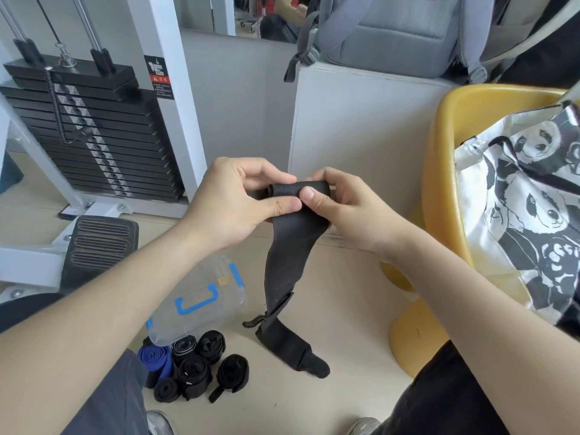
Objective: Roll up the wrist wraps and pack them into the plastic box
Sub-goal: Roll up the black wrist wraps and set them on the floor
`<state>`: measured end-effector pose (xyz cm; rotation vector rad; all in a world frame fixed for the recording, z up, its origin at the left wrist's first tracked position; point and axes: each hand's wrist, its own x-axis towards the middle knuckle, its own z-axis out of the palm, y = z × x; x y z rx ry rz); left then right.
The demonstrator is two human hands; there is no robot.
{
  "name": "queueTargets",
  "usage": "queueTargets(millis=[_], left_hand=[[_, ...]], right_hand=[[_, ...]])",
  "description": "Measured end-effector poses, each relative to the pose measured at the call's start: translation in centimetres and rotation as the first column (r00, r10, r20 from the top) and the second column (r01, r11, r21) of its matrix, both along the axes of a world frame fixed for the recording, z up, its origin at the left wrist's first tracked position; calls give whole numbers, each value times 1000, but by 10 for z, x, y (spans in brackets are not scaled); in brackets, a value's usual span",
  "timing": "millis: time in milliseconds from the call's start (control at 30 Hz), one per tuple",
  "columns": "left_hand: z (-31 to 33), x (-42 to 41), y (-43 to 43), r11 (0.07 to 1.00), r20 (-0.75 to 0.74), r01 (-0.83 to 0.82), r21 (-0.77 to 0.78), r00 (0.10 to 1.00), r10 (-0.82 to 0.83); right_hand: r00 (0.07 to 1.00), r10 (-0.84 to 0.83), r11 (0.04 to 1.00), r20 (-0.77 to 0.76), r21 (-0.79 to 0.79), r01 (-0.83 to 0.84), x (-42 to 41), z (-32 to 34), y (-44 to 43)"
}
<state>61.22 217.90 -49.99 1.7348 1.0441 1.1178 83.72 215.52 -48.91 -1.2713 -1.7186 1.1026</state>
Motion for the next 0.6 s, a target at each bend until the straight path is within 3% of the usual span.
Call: queueTargets(millis=[100,200,400,500,600], left_hand=[[3,2,-1,987,55,59,-147,997,-51],[4,4,-1,941,138,160,-297,983,-123],[0,2,-2,969,109,118,-216,989,-96],[-1,0,-3,981,-30,74,-177,996,-81],[0,0,-5,996,-137,-10,-90,991,-3]], right_hand=[[997,18,997,-74,73,-13,-3,1,0],[998,24,993,-55,116,-18,-6,4,0],[997,-44,995,62,97,38,-7,4,1],[982,-22,998,187,64,10,-2,6,3],[981,-40,992,188,129,15,-3,3,2]])
